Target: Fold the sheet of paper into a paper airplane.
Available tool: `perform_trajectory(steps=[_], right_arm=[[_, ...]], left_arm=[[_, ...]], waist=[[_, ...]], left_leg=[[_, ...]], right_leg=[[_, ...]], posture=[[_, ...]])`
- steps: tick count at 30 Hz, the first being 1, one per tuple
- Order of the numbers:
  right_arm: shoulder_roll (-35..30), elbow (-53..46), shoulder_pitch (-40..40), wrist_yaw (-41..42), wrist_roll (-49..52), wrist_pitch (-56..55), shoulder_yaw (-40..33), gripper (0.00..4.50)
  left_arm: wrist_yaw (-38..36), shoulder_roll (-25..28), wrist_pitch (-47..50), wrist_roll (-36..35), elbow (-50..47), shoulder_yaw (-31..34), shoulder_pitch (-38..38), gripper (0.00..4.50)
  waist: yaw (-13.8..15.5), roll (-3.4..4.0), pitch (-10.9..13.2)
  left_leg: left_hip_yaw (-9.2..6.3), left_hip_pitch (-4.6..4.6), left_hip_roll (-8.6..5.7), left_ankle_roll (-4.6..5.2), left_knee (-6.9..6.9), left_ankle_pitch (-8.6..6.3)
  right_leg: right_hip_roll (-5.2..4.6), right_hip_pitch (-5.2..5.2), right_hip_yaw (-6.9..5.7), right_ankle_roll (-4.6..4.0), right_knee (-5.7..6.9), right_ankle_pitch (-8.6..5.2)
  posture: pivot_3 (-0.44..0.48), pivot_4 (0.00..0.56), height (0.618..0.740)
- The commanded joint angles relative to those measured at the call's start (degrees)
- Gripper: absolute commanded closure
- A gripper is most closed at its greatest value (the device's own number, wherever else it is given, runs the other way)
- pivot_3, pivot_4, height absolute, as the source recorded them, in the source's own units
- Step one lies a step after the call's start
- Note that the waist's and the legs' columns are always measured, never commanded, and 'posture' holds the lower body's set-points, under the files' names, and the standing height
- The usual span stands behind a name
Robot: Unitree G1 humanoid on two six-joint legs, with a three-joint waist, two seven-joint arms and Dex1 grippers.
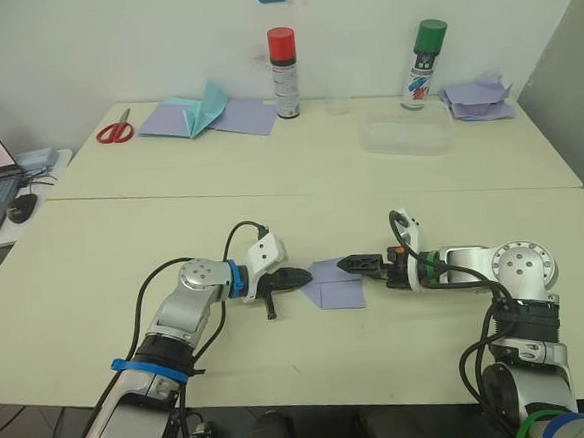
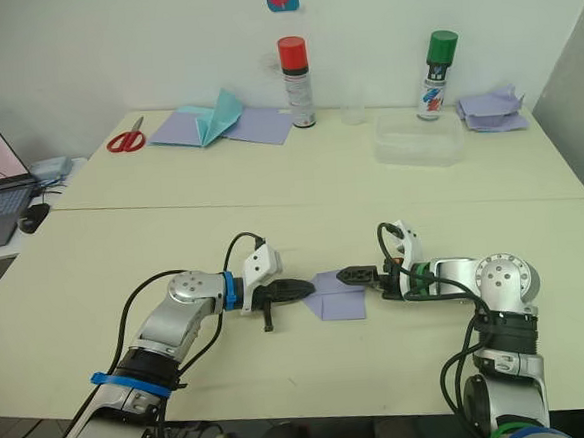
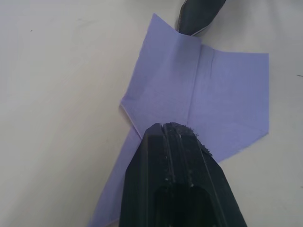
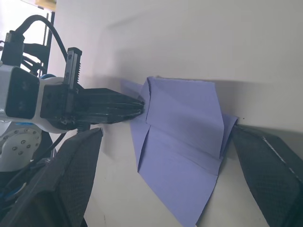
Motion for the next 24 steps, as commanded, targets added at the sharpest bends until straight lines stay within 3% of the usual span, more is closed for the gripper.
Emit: perform_trajectory(steps=[1,5,15,24], right_arm=[[1.0,1.5,-0.4,-2.5,4.0,0.5,0.7,0.02],[0.1,1.2,-0.3,-3.5,6.1,0.5,1.5,0.88],[-1.8,-1.4,0.5,-1.9,3.4,0.5,3.4,4.48],[-2.8,-4.1,0.4,3.2,0.4,-1.8,5.0,4.48]], left_arm=[[0.1,-0.1,1.6,2.7,1.7,-2.3,1.5,4.50],[0.1,0.0,1.6,2.7,1.4,-2.3,1.8,4.50],[-0.1,0.3,1.7,2.8,0.9,-2.4,2.1,4.50],[-0.2,0.7,1.7,2.8,1.1,-2.3,2.0,4.50]], waist=[[0.0,0.00,0.0],[0.0,0.02,0.0],[0.1,0.07,0.1],[0.1,0.09,0.1]], left_leg=[[0.00,0.00,0.00,0.00,-0.01,0.00],[0.02,-0.03,-0.01,0.00,-0.02,0.00],[0.00,-0.19,-0.06,0.00,-0.08,0.00],[0.00,-0.22,-0.07,0.00,-0.08,0.00]], right_leg=[[0.00,0.00,0.00,0.00,0.00,0.00],[0.00,-0.03,0.03,0.01,0.00,0.00],[0.00,-0.14,0.08,0.01,-0.05,0.00],[-0.01,-0.17,0.08,0.01,-0.07,-0.01]], posture=[[0.000,0.150,0.740],[0.000,0.150,0.740],[0.000,0.150,0.740],[0.000,0.150,0.740]])
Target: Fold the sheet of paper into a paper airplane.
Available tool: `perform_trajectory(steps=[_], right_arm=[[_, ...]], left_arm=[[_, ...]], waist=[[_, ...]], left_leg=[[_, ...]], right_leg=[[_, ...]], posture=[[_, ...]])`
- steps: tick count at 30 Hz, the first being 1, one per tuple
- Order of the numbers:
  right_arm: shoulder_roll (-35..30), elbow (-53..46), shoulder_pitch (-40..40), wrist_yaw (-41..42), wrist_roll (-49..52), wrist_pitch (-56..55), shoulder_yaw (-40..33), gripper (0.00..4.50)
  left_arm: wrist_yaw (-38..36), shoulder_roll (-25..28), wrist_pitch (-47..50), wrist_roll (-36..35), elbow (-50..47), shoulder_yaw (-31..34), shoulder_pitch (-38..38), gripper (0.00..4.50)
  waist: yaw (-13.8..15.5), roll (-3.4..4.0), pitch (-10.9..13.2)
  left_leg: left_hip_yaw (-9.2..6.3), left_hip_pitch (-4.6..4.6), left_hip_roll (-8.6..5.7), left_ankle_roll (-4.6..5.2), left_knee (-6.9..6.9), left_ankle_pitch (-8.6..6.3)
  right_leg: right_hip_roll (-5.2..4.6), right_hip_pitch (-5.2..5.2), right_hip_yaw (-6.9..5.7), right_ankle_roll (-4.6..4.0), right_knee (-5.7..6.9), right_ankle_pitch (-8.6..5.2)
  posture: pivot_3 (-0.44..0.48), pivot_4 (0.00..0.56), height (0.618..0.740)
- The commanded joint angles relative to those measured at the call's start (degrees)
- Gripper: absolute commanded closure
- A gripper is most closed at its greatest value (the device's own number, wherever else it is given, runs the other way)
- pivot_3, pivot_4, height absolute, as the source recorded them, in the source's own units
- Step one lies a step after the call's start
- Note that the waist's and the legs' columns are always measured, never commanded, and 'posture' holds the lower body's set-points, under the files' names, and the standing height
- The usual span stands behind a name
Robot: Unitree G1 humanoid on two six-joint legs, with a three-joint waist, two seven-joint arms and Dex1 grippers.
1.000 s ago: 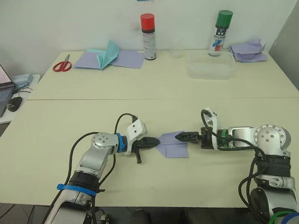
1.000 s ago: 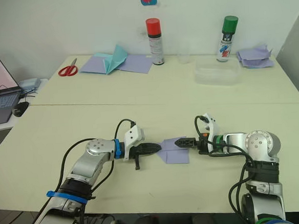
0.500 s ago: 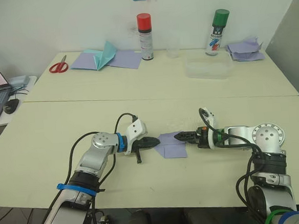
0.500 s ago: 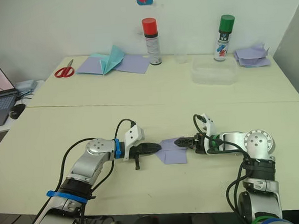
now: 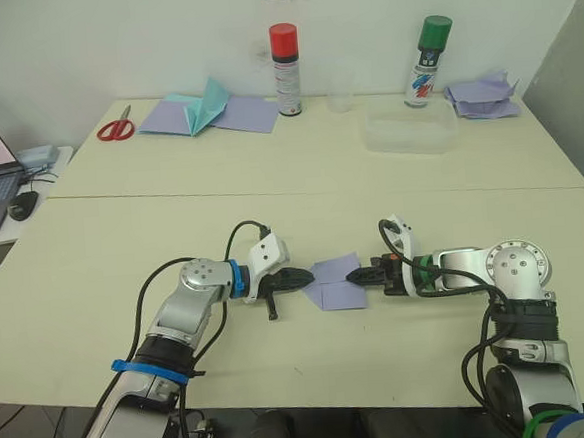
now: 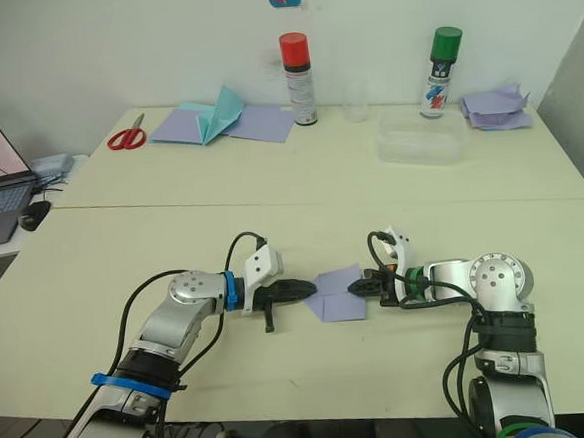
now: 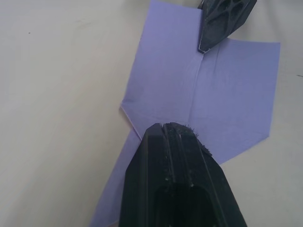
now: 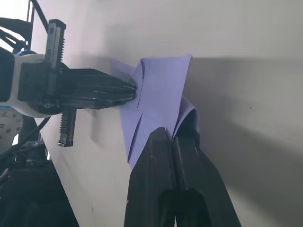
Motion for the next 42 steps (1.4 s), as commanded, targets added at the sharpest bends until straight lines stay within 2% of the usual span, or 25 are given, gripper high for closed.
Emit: perform_trajectory(steps=[1,10,27,31,33,36,40,42], right_arm=[[-0.4,-3.0,0.1,3.2,-0.5,-1.9,0.6,4.48],[-0.7,-3.8,0.5,7.8,-1.9,-3.5,1.5,4.48],[0.2,-3.2,0.5,9.1,-5.9,-3.9,1.5,4.48],[0.4,-3.3,0.4,9.5,-6.3,-3.8,1.5,4.50],[0.4,-3.2,0.4,9.6,-6.4,-3.9,1.5,4.50],[0.8,-3.2,0.5,9.4,-6.6,-4.2,1.4,4.50],[1.1,-3.2,0.4,9.8,-6.5,-4.7,1.2,4.50],[1.0,-3.0,0.2,10.2,-6.4,-5.1,1.1,4.50]], left_arm=[[-0.2,0.7,1.9,2.5,1.9,-1.9,1.7,4.50],[-1.3,0.6,3.0,0.2,0.8,0.3,1.2,4.50],[-1.4,-0.1,0.5,-0.3,1.1,1.4,1.0,4.50],[-2.1,-0.1,3.6,-3.7,-0.9,3.7,0.5,3.48],[-2.3,0.4,5.6,-5.3,-2.6,4.9,0.3,2.83],[-3.0,2.9,8.0,-7.1,-6.0,6.6,0.5,1.90],[-4.9,7.7,11.7,-10.2,-12.8,9.2,3.2,0.58],[-5.5,9.9,12.7,-11.2,-15.7,10.3,4.6,0.02]], waist=[[0.0,0.01,0.0],[0.0,0.00,0.1],[0.0,0.00,0.1],[0.0,0.02,0.2],[0.0,0.02,0.2],[-0.1,-0.02,0.3],[-0.1,-0.02,0.3],[0.1,-0.02,0.3]], left_leg=[[0.00,0.00,0.00,0.00,0.00,0.00],[0.03,-0.03,0.03,0.00,-0.02,0.00],[0.06,-0.04,0.05,0.00,-0.05,0.00],[0.07,-0.08,0.06,0.00,-0.05,0.00],[0.07,-0.11,0.06,0.00,-0.05,0.00],[0.07,-0.18,0.07,0.00,-0.05,0.00],[0.11,-1.05,0.02,-0.08,0.08,0.05],[0.10,-1.01,-0.03,-0.09,0.09,0.05]], right_leg=[[0.00,0.00,0.00,0.00,0.00,0.00],[0.00,-0.08,-0.01,0.01,0.00,0.00],[0.00,-0.14,-0.01,0.00,0.00,0.00],[0.00,-0.18,-0.01,0.00,0.00,0.00],[0.00,-0.21,-0.02,0.00,0.00,0.00],[0.00,-0.31,-0.02,0.00,0.02,0.00],[-0.04,-1.44,-0.01,-0.03,0.72,0.03],[-0.11,-1.50,-0.01,-0.03,1.01,0.04]], posture=[[0.000,0.150,0.740],[0.000,0.150,0.740],[0.000,0.150,0.740],[0.000,0.150,0.740],[0.000,0.150,0.740],[0.000,0.150,0.740],[0.000,0.150,0.740],[0.000,0.150,0.740]])
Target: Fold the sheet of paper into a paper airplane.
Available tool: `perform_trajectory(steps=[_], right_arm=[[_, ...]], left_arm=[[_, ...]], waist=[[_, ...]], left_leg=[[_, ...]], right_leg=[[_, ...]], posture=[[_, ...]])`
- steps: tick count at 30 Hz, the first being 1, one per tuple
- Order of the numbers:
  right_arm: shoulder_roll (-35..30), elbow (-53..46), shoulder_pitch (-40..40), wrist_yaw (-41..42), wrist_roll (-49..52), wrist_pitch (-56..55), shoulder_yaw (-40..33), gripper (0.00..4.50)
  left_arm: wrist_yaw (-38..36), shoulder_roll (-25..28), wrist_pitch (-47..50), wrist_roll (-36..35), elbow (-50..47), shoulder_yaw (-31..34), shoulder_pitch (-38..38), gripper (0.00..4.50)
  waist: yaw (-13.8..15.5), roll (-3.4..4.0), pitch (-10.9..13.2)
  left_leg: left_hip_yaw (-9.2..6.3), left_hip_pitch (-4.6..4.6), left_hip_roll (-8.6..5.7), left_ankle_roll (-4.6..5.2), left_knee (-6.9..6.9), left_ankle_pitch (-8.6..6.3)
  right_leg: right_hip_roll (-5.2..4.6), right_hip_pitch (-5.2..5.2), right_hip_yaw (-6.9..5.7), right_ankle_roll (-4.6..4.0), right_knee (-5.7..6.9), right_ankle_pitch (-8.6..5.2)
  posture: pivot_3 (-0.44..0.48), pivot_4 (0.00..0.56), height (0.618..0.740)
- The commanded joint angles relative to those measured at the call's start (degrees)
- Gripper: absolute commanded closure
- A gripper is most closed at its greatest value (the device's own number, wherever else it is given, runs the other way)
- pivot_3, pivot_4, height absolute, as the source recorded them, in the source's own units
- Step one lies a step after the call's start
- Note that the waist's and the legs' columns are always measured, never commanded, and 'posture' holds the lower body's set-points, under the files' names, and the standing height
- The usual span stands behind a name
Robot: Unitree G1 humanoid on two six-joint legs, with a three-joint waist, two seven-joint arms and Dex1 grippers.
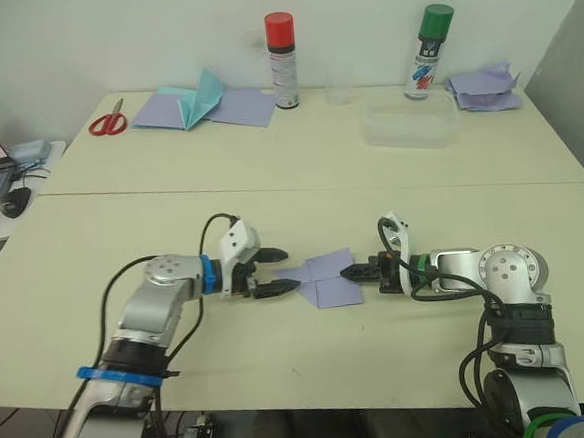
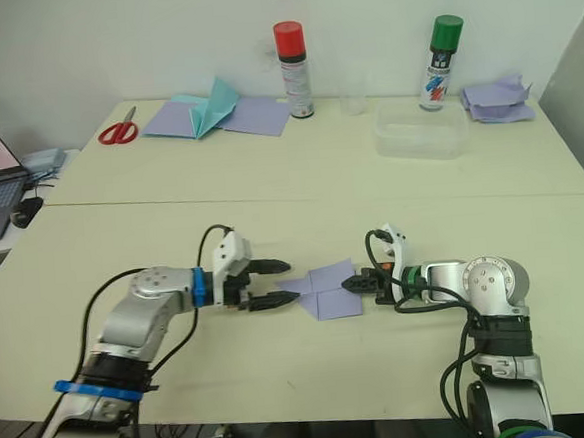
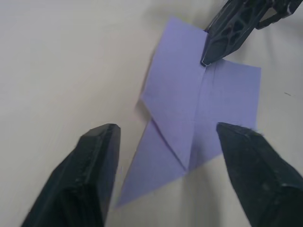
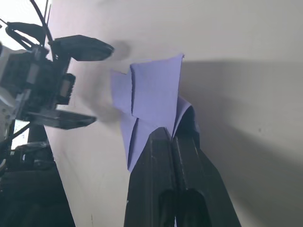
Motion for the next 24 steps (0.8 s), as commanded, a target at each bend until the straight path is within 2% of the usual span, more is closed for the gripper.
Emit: perform_trajectory(steps=[1,8,11,14,16,18,19,22,24], right_arm=[[-0.1,-1.4,-0.8,1.6,0.2,-1.4,-1.0,4.50],[0.7,-2.2,-1.9,3.3,2.2,-2.5,-2.5,4.50],[-0.1,-4.2,-2.9,6.5,2.5,-6.6,-1.9,4.50],[-5.7,-10.5,-3.8,19.4,-3.4,-22.8,5.7,4.50],[-10.5,-11.2,-2.3,31.0,-14.2,-42.8,13.9,4.50],[-13.4,-9.2,-1.2,38.5,-22.4,-59.0,19.1,4.50],[-14.6,-6.6,-0.8,41.2,-27.2,-68.7,21.5,4.50],[-15.8,7.5,-1.3,47.5,-42.2,-109.1,28.2,4.50],[-15.3,14.9,-2.0,48.6,-46.1,-124.1,30.5,4.50]], left_arm=[[-1.5,3.2,1.7,-2.9,-6.6,2.9,1.7,0.02],[-1.3,9.7,5.0,-6.1,-13.1,8.4,5.2,0.02],[-1.0,11.3,6.0,-7.4,-13.9,10.2,5.9,0.02],[-1.7,14.0,8.1,-9.7,-16.1,13.0,5.9,0.02],[-1.3,15.1,11.0,-12.5,-17.4,14.7,4.1,0.02],[-0.7,15.8,13.4,-14.5,-18.3,15.6,2.8,0.02],[-0.6,16.2,14.8,-15.5,-18.8,15.9,2.2,0.02],[-1.2,18.1,21.4,-20.8,-23.5,16.6,1.7,0.02],[-2.3,20.0,22.7,-22.0,-26.4,16.3,3.6,0.02]], waist=[[0.1,-0.01,0.0],[0.0,0.01,0.1],[0.0,0.04,0.2],[0.0,0.03,0.6],[0.0,-0.01,0.7],[0.1,-0.05,0.7],[0.1,-0.07,0.7],[0.1,-0.15,0.8],[0.0,-0.26,0.9]], left_leg=[[-0.04,-0.03,0.03,0.00,-0.04,0.00],[-0.08,-0.11,0.07,0.00,-0.11,-0.01],[-0.07,-0.09,0.07,0.01,-0.10,-0.01],[-0.04,-0.11,0.07,0.00,-0.06,-0.01],[-0.03,-0.12,0.07,0.00,-0.03,-0.01],[-0.05,-0.10,0.08,0.00,-0.01,-0.01],[-0.06,-0.10,0.09,0.00,-0.02,-0.01],[-0.03,-0.08,0.10,-0.01,0.01,0.00],[0.02,-0.05,0.10,-0.03,0.02,0.01]], right_leg=[[0.01,-0.01,-0.06,0.00,0.00,0.00],[0.01,-0.02,-0.26,0.00,-0.03,0.00],[0.01,-0.03,-0.29,0.00,-0.04,0.00],[0.01,-0.05,-0.32,0.01,-0.06,-0.01],[0.01,-0.07,-0.36,0.01,-0.07,-0.01],[0.00,-0.06,-0.45,0.02,-0.08,-0.02],[0.00,-0.05,-0.48,0.02,-0.08,-0.02],[0.00,-0.04,-0.52,0.02,-0.06,-0.01],[-0.08,-0.04,-0.52,0.01,-0.03,-0.01]], posture=[[0.000,0.150,0.740],[0.000,0.150,0.740],[0.000,0.150,0.740],[0.000,0.150,0.740],[0.000,0.150,0.740],[0.000,0.150,0.740],[0.000,0.150,0.740],[0.000,0.150,0.740],[0.000,0.150,0.740]])
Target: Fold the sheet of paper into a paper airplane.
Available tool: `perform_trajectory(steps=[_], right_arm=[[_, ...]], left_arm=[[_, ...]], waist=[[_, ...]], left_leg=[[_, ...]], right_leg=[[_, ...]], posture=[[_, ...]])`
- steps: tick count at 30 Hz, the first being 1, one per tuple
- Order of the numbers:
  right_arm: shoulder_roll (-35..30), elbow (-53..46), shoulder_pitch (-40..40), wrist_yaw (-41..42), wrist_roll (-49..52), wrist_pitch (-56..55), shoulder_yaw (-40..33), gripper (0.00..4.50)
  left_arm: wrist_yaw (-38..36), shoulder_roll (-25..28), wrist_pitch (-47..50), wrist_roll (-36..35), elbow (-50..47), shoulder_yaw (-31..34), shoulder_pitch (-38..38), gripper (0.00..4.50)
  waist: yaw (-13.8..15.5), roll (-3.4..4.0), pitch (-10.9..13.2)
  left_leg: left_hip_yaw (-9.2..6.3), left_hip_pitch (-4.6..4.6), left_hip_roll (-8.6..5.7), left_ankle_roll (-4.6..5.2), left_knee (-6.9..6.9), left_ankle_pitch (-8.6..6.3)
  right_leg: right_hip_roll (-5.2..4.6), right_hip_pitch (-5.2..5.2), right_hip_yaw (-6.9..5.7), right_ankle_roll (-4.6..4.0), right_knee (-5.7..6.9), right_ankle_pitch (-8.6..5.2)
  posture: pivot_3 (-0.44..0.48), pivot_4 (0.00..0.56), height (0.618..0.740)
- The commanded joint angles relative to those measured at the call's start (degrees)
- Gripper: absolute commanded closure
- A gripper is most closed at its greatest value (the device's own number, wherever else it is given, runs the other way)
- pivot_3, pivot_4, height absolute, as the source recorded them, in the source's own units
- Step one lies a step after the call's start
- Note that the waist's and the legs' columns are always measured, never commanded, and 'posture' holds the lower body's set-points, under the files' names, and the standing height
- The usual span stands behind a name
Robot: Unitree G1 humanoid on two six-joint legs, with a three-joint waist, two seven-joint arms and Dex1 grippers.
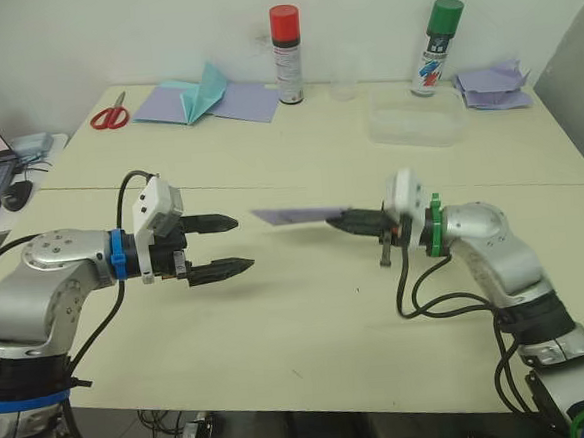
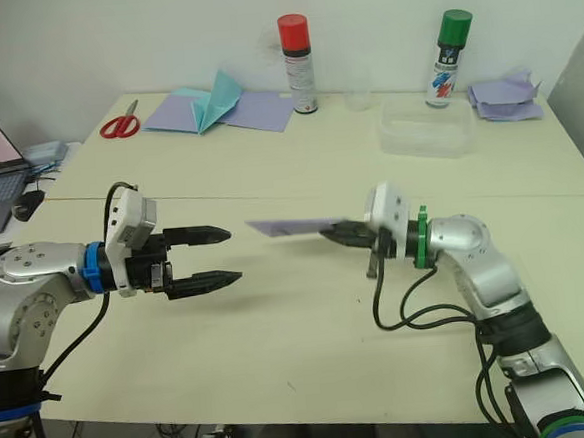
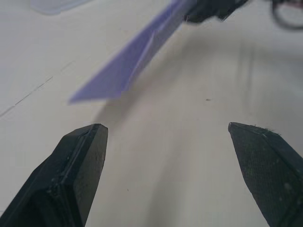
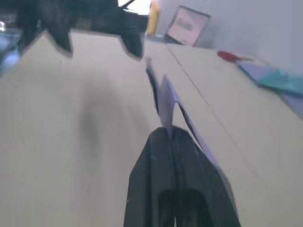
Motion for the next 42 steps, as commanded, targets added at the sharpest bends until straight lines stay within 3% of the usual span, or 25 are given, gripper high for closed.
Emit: perform_trajectory(steps=[1,5,12,15,23,27,33,36,42], right_arm=[[0.4,11.5,-1.4,2.8,-8.9,-30.7,4.1,4.50],[1.2,23.0,-3.8,-1.0,-16.4,-46.6,6.6,4.50],[0.2,30.4,-3.2,-1.3,-18.0,-51.5,10.6,4.50],[-0.2,30.5,-3.1,-1.1,-16.8,-51.2,11.1,3.85],[-5.6,28.3,-3.2,0.2,-14.5,-49.0,10.1,0.96],[-10.7,23.9,-1.3,2.2,-11.1,-47.0,9.8,0.96],[-15.7,17.2,0.9,3.2,-6.4,-39.8,7.1,0.96],[-15.2,12.0,2.3,2.0,-4.6,-34.2,5.7,0.91],[-12.0,-0.1,5.7,-0.7,-2.7,-22.2,4.1,0.91]], left_arm=[[-2.0,3.5,2.6,-3.2,-6.3,1.5,3.0,0.02],[-5.1,7.9,-0.3,-0.9,-9.0,1.3,10.5,0.02],[-4.0,7.3,-6.8,3.8,-8.7,-0.6,17.2,0.02],[-3.1,6.3,-7.1,3.7,-9.1,-1.1,17.3,0.00],[-2.5,5.2,-8.0,4.1,-6.2,-1.5,16.3,0.00],[-0.5,3.0,-7.4,3.6,-4.8,-1.7,15.2,0.00],[6.6,-5.8,-10.9,8.7,3.2,-5.7,8.7,0.00],[8.5,-10.1,-11.7,9.9,6.6,-7.4,6.2,0.60],[9.3,-15.5,-11.7,10.2,9.6,-9.6,3.1,2.49]], waist=[[-0.2,-0.08,0.1],[-0.5,-0.06,0.2],[0.2,-0.05,0.2],[0.5,-0.12,0.3],[0.5,-0.19,0.3],[1.0,-0.19,0.3],[1.5,-0.20,0.3],[1.3,-0.22,0.3],[1.4,-0.23,0.3]], left_leg=[[0.01,0.02,0.01,-0.11,0.00,0.06],[0.00,0.17,0.02,-0.30,0.02,0.17],[-0.12,0.34,0.05,-0.39,0.03,0.23],[-0.13,0.72,-0.02,-0.28,0.05,0.17],[-0.03,0.99,0.00,-0.26,0.04,0.16],[-0.05,0.98,-0.06,-0.25,0.04,0.15],[-0.07,0.99,-0.04,-0.25,0.08,0.15],[-0.06,1.01,-0.02,-0.25,0.15,0.15],[-0.15,0.99,0.01,-0.26,0.16,0.16]], right_leg=[[-0.03,0.00,-0.02,-0.01,0.01,0.00],[-0.18,0.01,-0.17,-0.03,0.09,0.02],[-0.69,0.18,-1.27,-0.07,0.27,0.03],[-0.74,0.62,-1.25,-0.08,0.24,0.02],[-0.78,0.79,-1.26,-0.09,0.29,0.02],[-0.84,0.79,-1.27,-0.09,0.39,0.02],[-0.85,0.78,-1.35,-0.09,0.48,0.02],[-0.84,0.77,-1.37,-0.09,0.59,0.02],[-0.82,0.62,-1.47,-0.09,0.90,0.02]], posture=[[0.000,0.150,0.740],[0.000,0.150,0.740],[0.000,0.150,0.740],[0.000,0.150,0.740],[0.000,0.150,0.740],[0.000,0.150,0.740],[0.000,0.150,0.740],[0.000,0.150,0.740],[0.000,0.150,0.740]])
